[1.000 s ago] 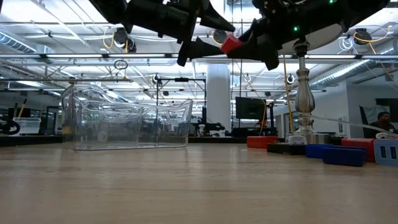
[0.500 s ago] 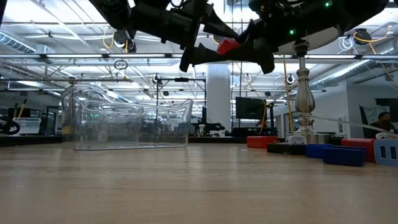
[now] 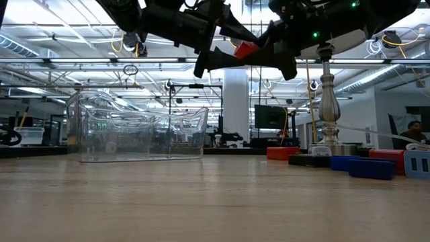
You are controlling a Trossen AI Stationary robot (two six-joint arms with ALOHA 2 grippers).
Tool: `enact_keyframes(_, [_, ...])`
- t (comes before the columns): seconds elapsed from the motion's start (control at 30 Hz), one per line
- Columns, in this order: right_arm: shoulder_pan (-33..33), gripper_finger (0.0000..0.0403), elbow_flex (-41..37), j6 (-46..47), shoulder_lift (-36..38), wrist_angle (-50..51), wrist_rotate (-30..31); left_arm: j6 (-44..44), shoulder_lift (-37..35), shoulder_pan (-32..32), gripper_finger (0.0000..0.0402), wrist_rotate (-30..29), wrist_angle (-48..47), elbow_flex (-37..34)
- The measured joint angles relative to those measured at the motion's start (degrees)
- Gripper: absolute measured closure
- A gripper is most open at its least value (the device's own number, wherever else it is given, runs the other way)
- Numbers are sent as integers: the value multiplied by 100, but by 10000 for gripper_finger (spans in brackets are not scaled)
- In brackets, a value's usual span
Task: Pick & Place Office items
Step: Put the pink charger adapter into the top transparent bin
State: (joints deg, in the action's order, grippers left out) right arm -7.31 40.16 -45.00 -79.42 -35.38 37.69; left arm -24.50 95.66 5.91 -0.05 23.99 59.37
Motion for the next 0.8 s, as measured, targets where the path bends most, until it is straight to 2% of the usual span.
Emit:
enact_keyframes(0.17, [0, 245, 0, 45, 0, 0, -2, -1, -1, 0, 129, 0, 0, 0])
enact_keyframes(0.5, [0, 245, -2, 39, 0, 19, 12, -4, -2, 2, 241, -1, -1, -2])
enact_keyframes(0.67, [0, 244, -4, 110, 0, 50, 18, 11, -2, 35, 242, 11, -4, -2])
enact_keyframes(0.8, [7, 233, -4, 837, 0, 15, -8, 110, -2, 56, 228, 43, -1, -2])
